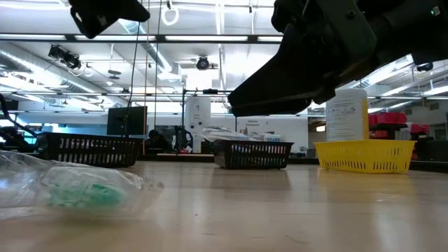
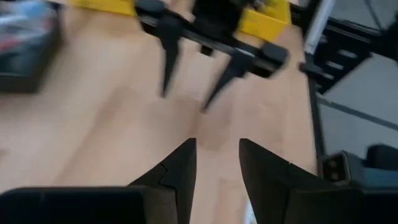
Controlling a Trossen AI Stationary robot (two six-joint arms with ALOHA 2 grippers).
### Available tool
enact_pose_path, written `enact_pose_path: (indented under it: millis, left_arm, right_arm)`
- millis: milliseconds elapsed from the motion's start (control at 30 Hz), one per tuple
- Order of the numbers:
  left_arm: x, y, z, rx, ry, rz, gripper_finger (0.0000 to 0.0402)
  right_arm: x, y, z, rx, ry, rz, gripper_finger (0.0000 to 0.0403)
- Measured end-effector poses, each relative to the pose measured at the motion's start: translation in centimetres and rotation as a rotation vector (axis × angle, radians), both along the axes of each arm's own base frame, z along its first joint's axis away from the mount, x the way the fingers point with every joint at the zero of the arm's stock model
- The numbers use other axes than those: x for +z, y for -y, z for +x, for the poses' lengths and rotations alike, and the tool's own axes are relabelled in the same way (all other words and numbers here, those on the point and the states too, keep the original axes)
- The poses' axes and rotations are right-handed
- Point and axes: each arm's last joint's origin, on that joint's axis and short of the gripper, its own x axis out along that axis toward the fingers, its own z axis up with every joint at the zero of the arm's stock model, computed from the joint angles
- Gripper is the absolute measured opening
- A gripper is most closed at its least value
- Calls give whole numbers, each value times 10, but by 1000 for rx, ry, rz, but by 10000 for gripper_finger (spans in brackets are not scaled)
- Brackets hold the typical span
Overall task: Pick & Place Travel size toiletries
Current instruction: Put the green toothbrush into the right black basket
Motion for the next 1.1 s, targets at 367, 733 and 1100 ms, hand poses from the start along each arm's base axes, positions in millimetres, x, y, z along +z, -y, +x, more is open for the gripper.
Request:
enact_pose_path:
  millis: [367, 733, 1100]
  left_arm:
    - [-58, 39, 15, -190, -130, -12, 145]
    - [-103, 69, -6, -344, -341, 19, 174]
    - [-121, 68, -10, -284, -414, 87, 169]
  right_arm:
    - [-5, -26, -15, 125, -70, 86, 262]
    - [-5, -39, -24, 91, -47, 44, 245]
    - [-5, -39, -24, 91, -47, 42, 229]
